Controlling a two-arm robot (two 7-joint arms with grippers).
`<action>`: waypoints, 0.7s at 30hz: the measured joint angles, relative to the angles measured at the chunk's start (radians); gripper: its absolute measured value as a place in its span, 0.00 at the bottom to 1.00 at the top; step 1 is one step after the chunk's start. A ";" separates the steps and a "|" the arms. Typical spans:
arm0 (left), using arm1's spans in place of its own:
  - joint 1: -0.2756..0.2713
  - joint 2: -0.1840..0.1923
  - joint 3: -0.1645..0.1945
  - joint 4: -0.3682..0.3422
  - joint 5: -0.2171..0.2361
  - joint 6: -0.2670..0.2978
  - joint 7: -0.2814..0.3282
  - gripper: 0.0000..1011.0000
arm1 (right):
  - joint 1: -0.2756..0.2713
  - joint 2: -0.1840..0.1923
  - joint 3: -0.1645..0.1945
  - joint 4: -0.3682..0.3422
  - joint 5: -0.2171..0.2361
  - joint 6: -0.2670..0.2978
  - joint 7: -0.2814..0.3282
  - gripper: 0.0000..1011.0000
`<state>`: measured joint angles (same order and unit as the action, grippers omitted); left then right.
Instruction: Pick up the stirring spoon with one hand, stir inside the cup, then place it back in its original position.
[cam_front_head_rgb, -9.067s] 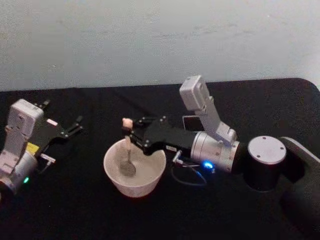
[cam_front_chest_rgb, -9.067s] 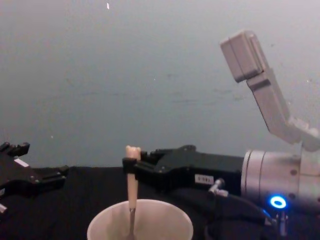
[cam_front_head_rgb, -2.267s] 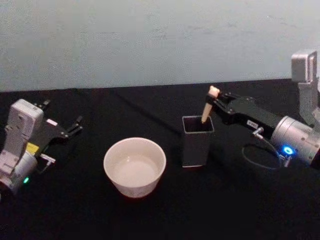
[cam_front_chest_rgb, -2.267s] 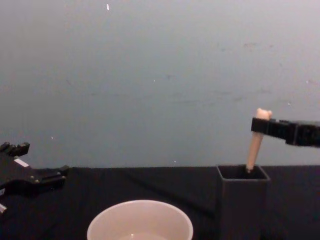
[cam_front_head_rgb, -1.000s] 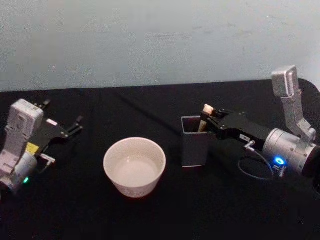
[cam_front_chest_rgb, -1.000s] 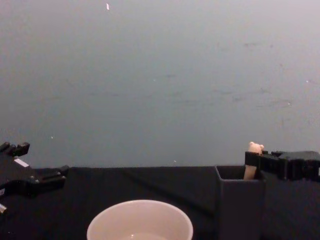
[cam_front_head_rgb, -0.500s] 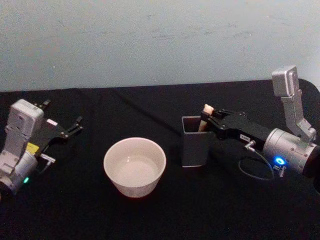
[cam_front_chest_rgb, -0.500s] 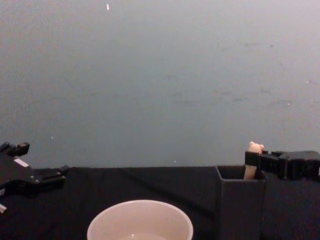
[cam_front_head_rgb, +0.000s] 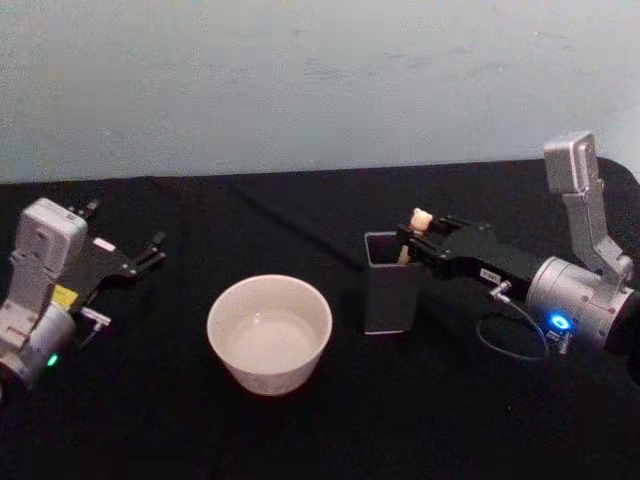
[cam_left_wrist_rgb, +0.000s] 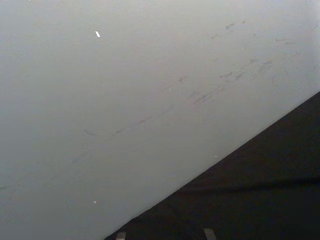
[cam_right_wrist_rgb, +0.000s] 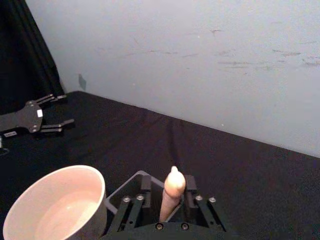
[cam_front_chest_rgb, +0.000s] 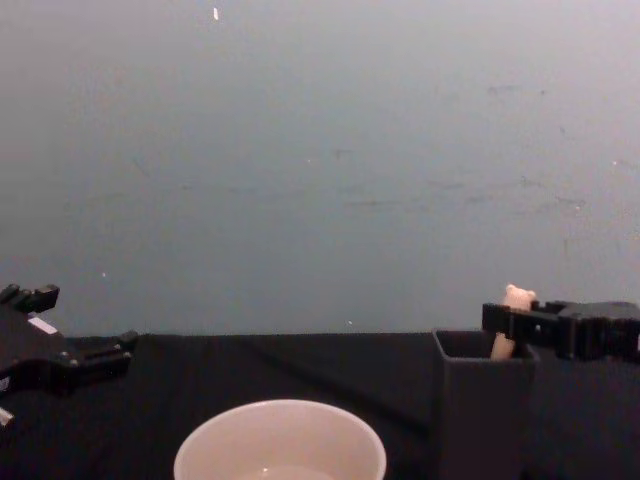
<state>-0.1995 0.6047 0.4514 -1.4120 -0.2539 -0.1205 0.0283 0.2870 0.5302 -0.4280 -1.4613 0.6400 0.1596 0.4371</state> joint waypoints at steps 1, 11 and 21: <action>0.000 0.000 0.000 0.000 0.000 0.000 0.000 0.99 | 0.000 0.000 0.000 0.000 0.000 0.000 0.000 0.43; 0.000 0.000 0.000 0.000 0.000 0.000 0.000 0.99 | 0.000 0.000 0.000 0.000 0.001 0.000 0.000 0.75; 0.000 0.000 0.000 0.000 0.000 0.000 0.000 0.99 | 0.000 0.000 0.000 0.000 0.001 0.000 0.000 0.99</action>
<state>-0.1995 0.6047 0.4514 -1.4120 -0.2539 -0.1205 0.0283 0.2870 0.5301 -0.4280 -1.4613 0.6412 0.1596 0.4371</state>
